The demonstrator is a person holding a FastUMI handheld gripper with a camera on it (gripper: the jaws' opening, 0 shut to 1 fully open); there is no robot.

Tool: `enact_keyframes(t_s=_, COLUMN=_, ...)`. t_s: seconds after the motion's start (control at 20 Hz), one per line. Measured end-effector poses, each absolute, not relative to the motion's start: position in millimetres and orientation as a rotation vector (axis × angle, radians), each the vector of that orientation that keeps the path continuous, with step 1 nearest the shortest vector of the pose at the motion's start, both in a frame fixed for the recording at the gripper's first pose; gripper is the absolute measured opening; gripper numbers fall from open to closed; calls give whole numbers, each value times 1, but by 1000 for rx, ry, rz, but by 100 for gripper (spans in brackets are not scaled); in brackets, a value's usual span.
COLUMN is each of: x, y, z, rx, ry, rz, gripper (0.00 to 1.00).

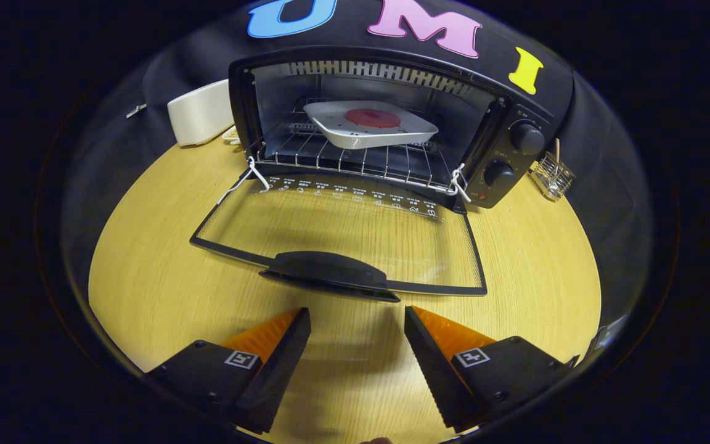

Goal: Open the toaster oven, put the food inside, and close the toaster oven door.

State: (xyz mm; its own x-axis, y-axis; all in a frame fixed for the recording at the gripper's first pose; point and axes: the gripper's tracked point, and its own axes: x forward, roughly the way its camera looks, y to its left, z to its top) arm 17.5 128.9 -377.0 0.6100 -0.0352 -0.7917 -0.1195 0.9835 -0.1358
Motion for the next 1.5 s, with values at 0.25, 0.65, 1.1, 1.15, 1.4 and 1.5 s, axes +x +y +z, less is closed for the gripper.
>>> enact_keyframes(t_s=0.25, x=31, y=132, z=-379, rx=-98, ry=925, rz=22, gripper=99)
enact_keyframes(t_s=0.65, x=31, y=142, z=-332, rx=-253, ry=806, rz=138, gripper=100)
enact_keyframes(t_s=1.1, x=64, y=140, z=-248, rx=-237, ry=566, rz=189, gripper=100)
enact_keyframes(t_s=1.15, x=66, y=143, z=-235, rx=-199, ry=537, rz=186, gripper=100)
enact_keyframes(t_s=1.4, x=77, y=143, z=-161, rx=-122, ry=390, rz=178, gripper=99)
enact_keyframes(t_s=1.5, x=70, y=129, z=-137, rx=-111, ry=311, rz=178, gripper=99)
